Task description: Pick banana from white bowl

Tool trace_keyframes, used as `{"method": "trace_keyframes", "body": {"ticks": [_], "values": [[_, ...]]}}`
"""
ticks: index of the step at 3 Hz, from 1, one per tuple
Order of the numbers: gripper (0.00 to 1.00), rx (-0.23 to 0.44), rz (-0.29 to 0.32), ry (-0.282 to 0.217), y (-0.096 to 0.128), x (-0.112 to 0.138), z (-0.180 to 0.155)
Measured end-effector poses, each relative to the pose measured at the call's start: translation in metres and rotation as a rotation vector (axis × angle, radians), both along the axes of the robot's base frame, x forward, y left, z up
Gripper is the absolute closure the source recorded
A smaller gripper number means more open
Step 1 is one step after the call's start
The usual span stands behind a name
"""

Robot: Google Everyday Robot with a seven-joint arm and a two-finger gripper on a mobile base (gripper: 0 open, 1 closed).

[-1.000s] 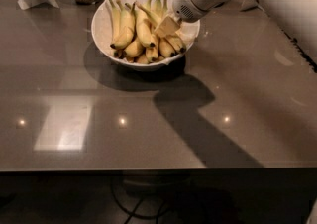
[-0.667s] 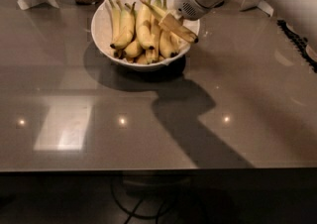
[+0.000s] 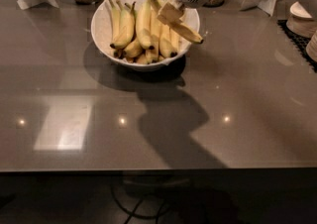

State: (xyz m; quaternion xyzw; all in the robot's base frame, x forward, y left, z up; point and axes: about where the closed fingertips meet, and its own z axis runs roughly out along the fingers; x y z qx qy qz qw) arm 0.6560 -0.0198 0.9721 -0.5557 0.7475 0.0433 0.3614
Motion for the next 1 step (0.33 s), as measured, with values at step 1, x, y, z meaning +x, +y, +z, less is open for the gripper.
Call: {"method": "trace_keyframes", "body": {"ticks": [1], "values": [[1.00, -0.029, 0.071, 0.011, -0.0042, -0.0352, 0.0068]]}}
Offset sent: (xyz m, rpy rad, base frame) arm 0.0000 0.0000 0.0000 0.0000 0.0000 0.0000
